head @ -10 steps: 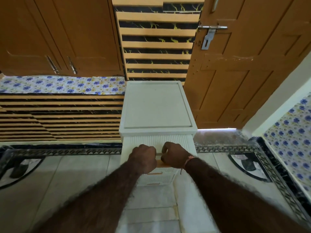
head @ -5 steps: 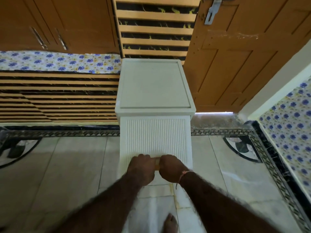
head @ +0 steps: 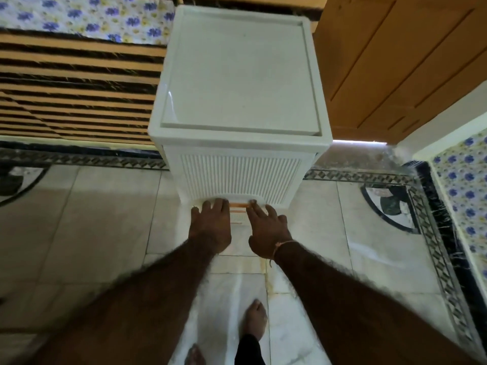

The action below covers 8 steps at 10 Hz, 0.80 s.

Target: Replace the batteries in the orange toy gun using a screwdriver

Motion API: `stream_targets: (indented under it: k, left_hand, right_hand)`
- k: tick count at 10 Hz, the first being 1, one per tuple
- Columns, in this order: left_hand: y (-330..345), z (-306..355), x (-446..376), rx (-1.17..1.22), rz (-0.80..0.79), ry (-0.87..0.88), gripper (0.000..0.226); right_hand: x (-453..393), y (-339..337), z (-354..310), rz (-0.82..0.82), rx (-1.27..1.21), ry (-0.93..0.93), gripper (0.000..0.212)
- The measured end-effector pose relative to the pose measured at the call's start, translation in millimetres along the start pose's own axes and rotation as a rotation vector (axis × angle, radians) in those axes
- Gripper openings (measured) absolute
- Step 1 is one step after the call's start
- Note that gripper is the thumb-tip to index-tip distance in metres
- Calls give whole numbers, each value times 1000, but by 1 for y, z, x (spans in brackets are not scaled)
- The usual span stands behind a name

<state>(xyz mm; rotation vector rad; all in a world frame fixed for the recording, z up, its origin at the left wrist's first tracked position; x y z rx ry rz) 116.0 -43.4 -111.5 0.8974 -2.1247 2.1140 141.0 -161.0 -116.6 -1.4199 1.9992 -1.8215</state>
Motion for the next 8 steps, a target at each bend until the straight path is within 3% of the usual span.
stream_targets:
  k: [5, 8]
  left_hand:
    - [2, 6, -41, 59, -4, -22, 87]
    - [-9, 3, -14, 241, -94, 26, 58]
  right_hand:
    - [-43, -10, 20, 3, 33, -34, 80]
    - [-23, -25, 12, 93, -112, 0, 74]
Point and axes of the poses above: each hand's wrist, its own x-axis away from the middle knuckle, its own y-axis out of the palm, z = x × y, the point moved 9 cm from there along -x, towards the middle knuckle, and after that the axes turned 13 degrees about -y, right-handed, at the moved point
